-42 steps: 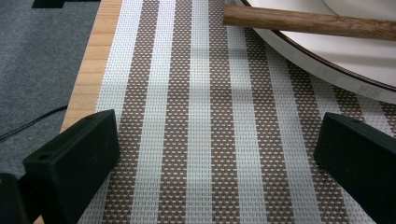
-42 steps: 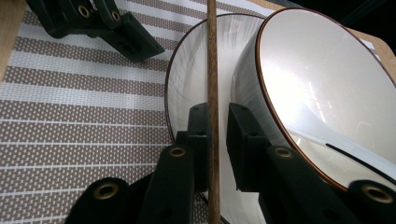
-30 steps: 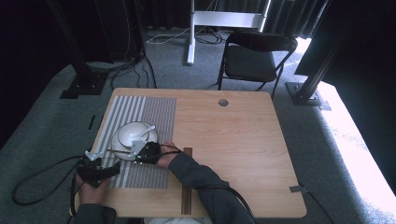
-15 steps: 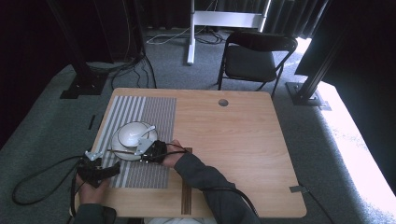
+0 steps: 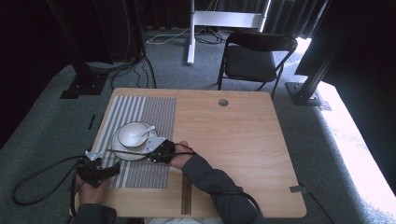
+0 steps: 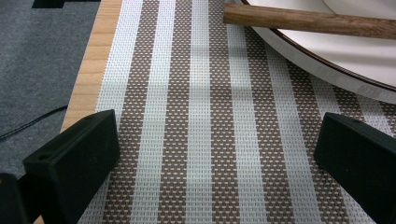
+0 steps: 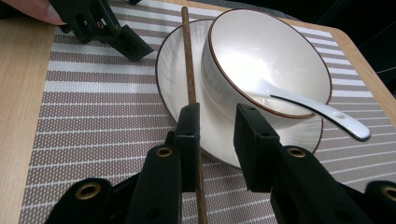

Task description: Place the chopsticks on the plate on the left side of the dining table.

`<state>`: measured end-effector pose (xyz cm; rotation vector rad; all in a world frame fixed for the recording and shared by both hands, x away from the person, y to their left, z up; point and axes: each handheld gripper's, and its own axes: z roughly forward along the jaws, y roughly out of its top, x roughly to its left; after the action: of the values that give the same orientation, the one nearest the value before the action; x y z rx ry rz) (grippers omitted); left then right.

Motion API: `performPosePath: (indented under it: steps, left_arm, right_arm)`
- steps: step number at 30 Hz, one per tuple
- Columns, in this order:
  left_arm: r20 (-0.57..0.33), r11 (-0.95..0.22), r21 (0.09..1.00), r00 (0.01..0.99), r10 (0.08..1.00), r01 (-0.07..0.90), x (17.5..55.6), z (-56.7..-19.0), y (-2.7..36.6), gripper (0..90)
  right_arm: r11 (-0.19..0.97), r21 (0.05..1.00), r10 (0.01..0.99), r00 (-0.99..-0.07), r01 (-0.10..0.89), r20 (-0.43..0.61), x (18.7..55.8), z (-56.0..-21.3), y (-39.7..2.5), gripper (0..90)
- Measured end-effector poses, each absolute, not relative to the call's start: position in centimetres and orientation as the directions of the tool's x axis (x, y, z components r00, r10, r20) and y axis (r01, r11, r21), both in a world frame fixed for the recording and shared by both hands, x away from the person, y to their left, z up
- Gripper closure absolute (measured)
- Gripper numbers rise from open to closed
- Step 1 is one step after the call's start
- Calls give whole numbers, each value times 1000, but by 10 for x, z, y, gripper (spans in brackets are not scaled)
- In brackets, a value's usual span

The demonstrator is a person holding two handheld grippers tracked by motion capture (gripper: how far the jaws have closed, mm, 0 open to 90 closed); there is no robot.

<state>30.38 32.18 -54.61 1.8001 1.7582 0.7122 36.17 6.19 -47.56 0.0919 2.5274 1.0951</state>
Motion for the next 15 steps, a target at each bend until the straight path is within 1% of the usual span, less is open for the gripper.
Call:
performPosePath:
  steps: [4,7,15]
  left_arm:
    - [12,-22,687,19,1000,726,304,-546,322,3]
    - [12,-22,687,19,1000,726,304,-546,322,3]
    - [11,-21,687,18,1000,726,304,-546,322,3]
  right_arm:
    - [693,715,216,-922,-88,-322,360,-473,58,700]
    - [678,732,240,-920,-71,-311,359,-468,52,699]
    - [669,739,247,-915,-77,-319,352,-460,39,698]
